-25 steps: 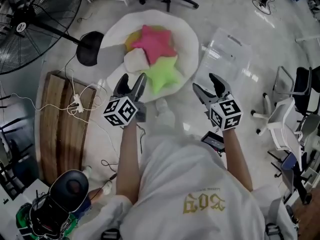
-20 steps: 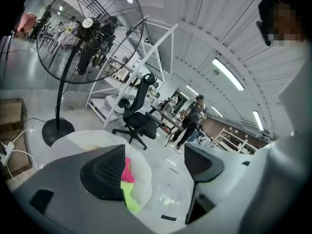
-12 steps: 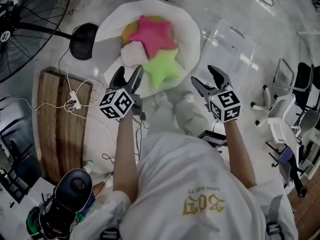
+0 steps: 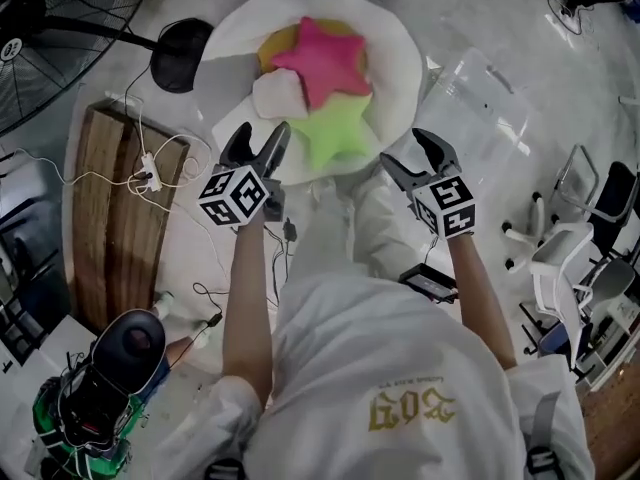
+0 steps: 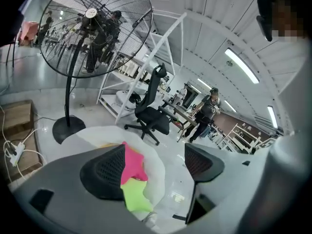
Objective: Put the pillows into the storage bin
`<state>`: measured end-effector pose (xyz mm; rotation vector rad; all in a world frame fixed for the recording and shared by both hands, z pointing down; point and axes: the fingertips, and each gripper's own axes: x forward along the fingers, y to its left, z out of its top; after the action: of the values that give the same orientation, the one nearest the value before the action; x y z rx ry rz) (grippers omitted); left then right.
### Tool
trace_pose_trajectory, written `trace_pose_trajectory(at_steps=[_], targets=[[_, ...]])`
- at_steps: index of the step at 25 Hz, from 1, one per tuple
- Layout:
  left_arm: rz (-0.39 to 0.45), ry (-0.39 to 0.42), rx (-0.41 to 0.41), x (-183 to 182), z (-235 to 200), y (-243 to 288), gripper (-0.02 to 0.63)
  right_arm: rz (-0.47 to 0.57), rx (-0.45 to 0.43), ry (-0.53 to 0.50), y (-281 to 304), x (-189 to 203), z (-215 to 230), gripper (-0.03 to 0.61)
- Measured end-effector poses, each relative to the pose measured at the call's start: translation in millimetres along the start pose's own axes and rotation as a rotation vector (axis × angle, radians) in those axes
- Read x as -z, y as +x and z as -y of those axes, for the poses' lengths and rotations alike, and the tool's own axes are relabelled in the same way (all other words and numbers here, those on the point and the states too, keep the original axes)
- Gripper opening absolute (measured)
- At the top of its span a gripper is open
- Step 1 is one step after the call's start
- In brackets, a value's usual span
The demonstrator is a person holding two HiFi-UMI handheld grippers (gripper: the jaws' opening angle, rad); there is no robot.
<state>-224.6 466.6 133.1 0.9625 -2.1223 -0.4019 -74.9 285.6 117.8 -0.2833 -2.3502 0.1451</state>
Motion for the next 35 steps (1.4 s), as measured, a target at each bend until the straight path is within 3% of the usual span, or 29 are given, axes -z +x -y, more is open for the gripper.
trace_pose_trajectory(at_steps=[12, 19, 27, 35], targets=[[-0.066, -0.042, -0.078, 71.5, -17.4, 41.1, 0.397, -0.097, -0.167, -0.119, 61.3, 46.1, 23.0, 0.321], [-0.137, -0.066, -0.112, 121.5, -40.8, 56.3, 0.407, -0.184, -0.213, -0.128, 93.7, 99.3, 25.3, 0.321], [-0.251, -0.085, -0.113, 200.5, -65.6, 79.8, 0.41, -0.284, -0.234, -0.14, 136.0, 167.6, 36.0, 0.321], [-0.428, -0.071, -0.11, 290.8, -98.6, 106.7, 0.414, -0.364, -0.228, -0.087, 188.1, 229.0, 45.0, 0.321]])
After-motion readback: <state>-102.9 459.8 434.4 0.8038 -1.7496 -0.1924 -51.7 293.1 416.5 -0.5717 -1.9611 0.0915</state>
